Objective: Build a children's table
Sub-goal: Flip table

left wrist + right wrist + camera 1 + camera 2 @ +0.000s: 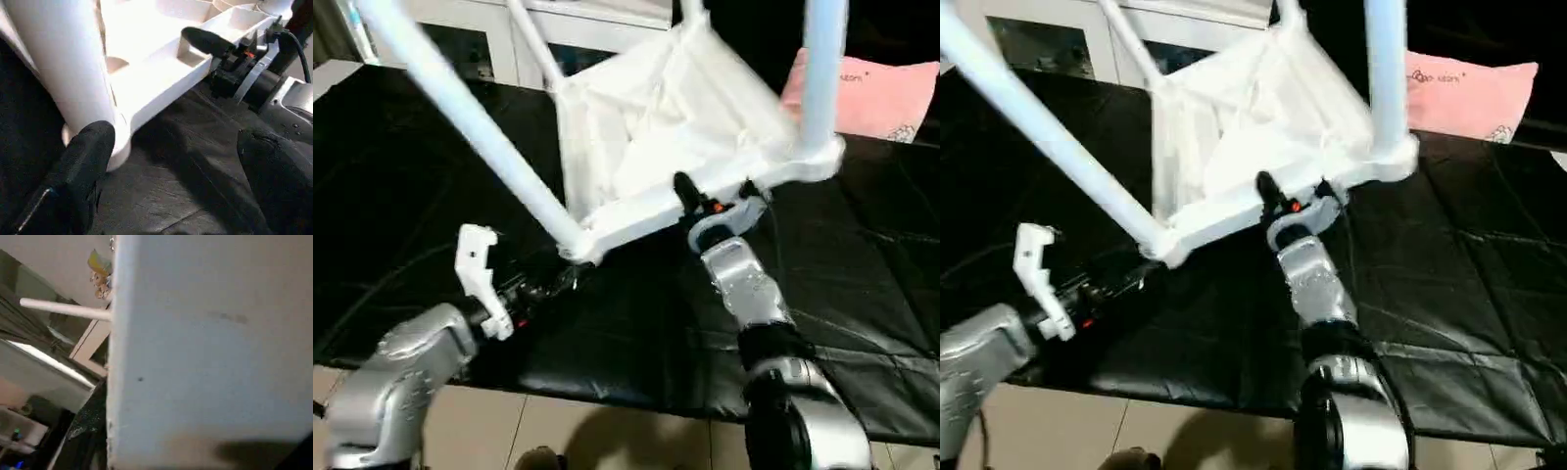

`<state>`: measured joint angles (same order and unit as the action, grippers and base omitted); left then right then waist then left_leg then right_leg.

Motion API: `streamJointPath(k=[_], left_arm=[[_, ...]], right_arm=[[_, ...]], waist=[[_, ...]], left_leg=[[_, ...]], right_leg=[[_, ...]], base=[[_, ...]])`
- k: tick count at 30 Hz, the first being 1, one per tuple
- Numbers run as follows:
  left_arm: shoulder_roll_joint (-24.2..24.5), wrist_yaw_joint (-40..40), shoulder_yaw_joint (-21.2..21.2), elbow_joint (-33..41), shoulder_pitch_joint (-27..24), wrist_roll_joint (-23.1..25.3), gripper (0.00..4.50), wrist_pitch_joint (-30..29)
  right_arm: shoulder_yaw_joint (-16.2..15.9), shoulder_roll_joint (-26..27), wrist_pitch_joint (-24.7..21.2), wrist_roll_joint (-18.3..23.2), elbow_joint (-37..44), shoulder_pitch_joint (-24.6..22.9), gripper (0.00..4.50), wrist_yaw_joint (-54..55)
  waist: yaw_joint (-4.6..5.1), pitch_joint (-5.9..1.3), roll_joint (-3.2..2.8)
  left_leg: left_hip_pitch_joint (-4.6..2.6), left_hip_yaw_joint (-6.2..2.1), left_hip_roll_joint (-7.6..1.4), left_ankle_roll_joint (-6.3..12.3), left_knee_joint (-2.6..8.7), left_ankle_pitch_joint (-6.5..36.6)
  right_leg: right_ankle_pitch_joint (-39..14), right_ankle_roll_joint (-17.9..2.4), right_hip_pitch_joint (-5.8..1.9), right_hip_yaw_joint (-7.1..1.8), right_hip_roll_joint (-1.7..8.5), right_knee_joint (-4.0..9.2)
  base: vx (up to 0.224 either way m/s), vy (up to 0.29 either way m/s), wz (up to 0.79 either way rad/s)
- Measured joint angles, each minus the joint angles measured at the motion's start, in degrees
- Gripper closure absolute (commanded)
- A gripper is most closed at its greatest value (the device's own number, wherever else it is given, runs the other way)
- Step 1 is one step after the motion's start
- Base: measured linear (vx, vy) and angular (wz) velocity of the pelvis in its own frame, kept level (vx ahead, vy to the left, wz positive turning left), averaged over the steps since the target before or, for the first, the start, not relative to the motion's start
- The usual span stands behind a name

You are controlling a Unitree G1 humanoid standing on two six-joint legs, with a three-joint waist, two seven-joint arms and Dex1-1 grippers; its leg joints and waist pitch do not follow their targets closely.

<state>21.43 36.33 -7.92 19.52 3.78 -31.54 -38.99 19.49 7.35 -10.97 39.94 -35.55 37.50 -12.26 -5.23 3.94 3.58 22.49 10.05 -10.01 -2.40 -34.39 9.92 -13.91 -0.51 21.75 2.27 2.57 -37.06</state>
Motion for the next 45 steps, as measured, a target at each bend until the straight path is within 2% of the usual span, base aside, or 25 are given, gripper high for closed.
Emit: streamJointPath(k=[5, 8, 12, 16, 19, 21, 27, 36, 45], left_arm=[[1.2, 1.6, 0.5, 1.9, 0.8, -0.1, 0.0, 0.8], [2.0, 1.8, 1.0, 3.0, 2.6, -0.3, 0.0, 0.6], [2.8, 2.2, 2.3, 4.1, 3.9, -0.3, 0.0, 0.6], [2.8, 2.2, 3.3, 4.2, 5.3, -0.3, 0.0, 0.4], [2.8, 2.1, 3.5, 4.3, 6.5, -0.3, 0.0, 0.4], [2.8, 2.0, 3.8, 4.3, 7.2, -0.3, 0.0, 0.4], [2.8, 1.6, 3.9, 4.2, 7.4, -0.2, 0.0, 0.5], [3.0, 1.1, 4.7, 4.2, 7.4, 0.4, 0.0, 0.6], [2.9, 1.0, 6.9, 4.2, 8.4, 1.1, 0.0, 1.1]], right_arm=[[-3.6, -0.1, -1.4, -3.6, 11.0, -4.6, 2.59, 5.2], [-5.9, -0.8, -3.3, -6.4, 16.6, -5.7, 2.58, 9.3], [-8.4, -2.7, -6.1, -10.7, 24.4, -7.9, 2.58, 14.4], [-11.4, -5.6, -9.2, -15.3, 32.5, -10.7, 2.58, 17.7], [-13.2, -7.3, -10.3, -18.7, 34.4, -10.7, 2.58, 19.1], [-13.8, -7.9, -11.4, -20.4, 35.2, -10.7, 2.58, 20.2], [-15.8, -8.9, -14.7, -23.3, 37.7, -10.6, 2.58, 22.6], [-19.1, -10.1, -16.3, -28.5, 37.5, -9.8, 2.58, 23.7], [-20.8, -10.3, -17.8, -30.6, 34.1, -7.5, 2.58, 23.5]], waist=[[0.0, -0.03, 0.05], [0.13, -0.06, 0.07], [0.05, -0.1, 0.13], [0.08, -0.19, 0.25], [0.45, -0.45, 0.56], [0.32, -0.54, 0.71], [0.27, -0.72, 0.98], [0.27, -1.1, 1.56], [0.48, -1.47, 2.25]], left_leg=[[0.03, 0.01, 0.01, 0.01, 0.0, 0.0], [-0.19, 0.02, 0.02, -0.09, 0.02, -0.1], [-0.55, 0.04, 0.04, -0.2, 0.05, -0.2], [-0.58, 0.07, 0.09, -0.26, 0.04, -0.2], [-0.62, 0.07, 0.07, -0.37, 0.05, -0.3], [-0.65, 0.07, 0.07, -0.38, 0.05, -0.3], [-0.66, 0.07, 0.11, -0.39, 0.04, -0.3], [-0.66, 0.07, 0.11, -0.41, 0.04, -0.3], [-0.85, 0.07, 0.1, -0.44, 0.02, -0.3]], right_leg=[[0.0, 0.1, 0.03, -0.02, 0.01, 0.01], [0.1, 0.2, -0.11, -0.09, 0.0, -0.01], [-0.1, 0.6, -0.5, -0.1, 0.07, 0.01], [-0.1, 0.8, -0.64, -0.08, 0.17, 0.04], [-0.1, 0.8, -0.64, -0.07, 0.15, 0.03], [-0.1, 0.8, -0.68, -0.06, 0.15, 0.03], [0.0, 0.9, -0.71, -0.07, 0.19, 0.03], [0.0, 0.9, -0.71, -0.07, 0.19, 0.04], [0.0, 0.9, -0.67, -0.09, 0.19, 0.05]], base=[[0.0, 0.0, 0.0], [0.0, 0.0, 0.0], [0.0, 0.0, 0.0], [0.0, 0.0, 0.0], [0.0, 0.0, 0.0], [0.0, 0.0, 0.0], [0.0, 0.0, 0.0], [0.0, 0.0, 0.0], [0.0, 0.0, 0.0]])
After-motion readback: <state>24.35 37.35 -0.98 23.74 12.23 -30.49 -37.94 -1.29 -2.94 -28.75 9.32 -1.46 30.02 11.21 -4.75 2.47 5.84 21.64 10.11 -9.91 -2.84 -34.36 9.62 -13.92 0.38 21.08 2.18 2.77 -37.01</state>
